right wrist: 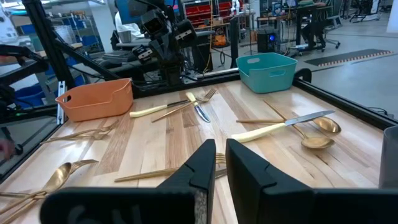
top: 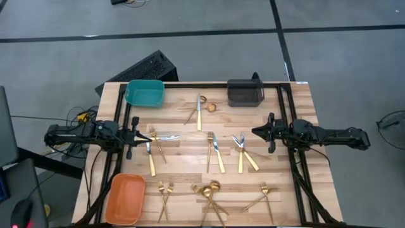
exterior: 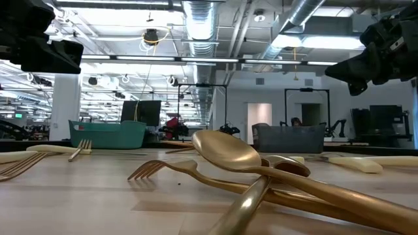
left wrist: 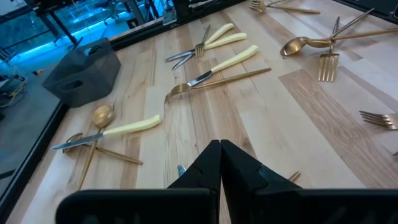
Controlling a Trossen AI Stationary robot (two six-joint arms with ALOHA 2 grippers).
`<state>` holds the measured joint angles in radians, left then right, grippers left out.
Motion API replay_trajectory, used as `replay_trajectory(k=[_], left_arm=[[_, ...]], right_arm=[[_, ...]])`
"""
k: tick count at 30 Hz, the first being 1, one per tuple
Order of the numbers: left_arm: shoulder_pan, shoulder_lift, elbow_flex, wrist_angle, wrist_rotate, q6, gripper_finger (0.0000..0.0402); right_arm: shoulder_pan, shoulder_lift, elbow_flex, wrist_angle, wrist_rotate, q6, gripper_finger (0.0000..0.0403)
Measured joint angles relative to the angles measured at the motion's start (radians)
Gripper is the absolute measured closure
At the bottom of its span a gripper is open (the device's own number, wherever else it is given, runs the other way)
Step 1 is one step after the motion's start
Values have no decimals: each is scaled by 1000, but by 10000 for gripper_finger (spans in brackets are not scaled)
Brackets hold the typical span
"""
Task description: Sort silverware by color (type)
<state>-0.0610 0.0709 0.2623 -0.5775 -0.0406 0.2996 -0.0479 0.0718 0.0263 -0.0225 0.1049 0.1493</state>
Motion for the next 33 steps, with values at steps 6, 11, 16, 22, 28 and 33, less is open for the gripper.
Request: replay_trajectory(k=[6,11,16,22,28,33], left_arm=[[0,0,0,0,0,0,401],[0,0,0,0,0,0,401],[0,0,0,0,0,0,401],[0,0,0,0,0,0,401],[0,0,0,0,0,0,401],[0,0,0,0,0,0,401]], right_arm=[[0,0,0,0,0,0,337],[0,0,0,0,-2,3,337],[-2,-5,-4,39,-13,93,337],[-8,-7,-4,41,1,94,337],[-8,-7,-4,53,13,55,337],[-21,-7,-4,128,54,-49,337]])
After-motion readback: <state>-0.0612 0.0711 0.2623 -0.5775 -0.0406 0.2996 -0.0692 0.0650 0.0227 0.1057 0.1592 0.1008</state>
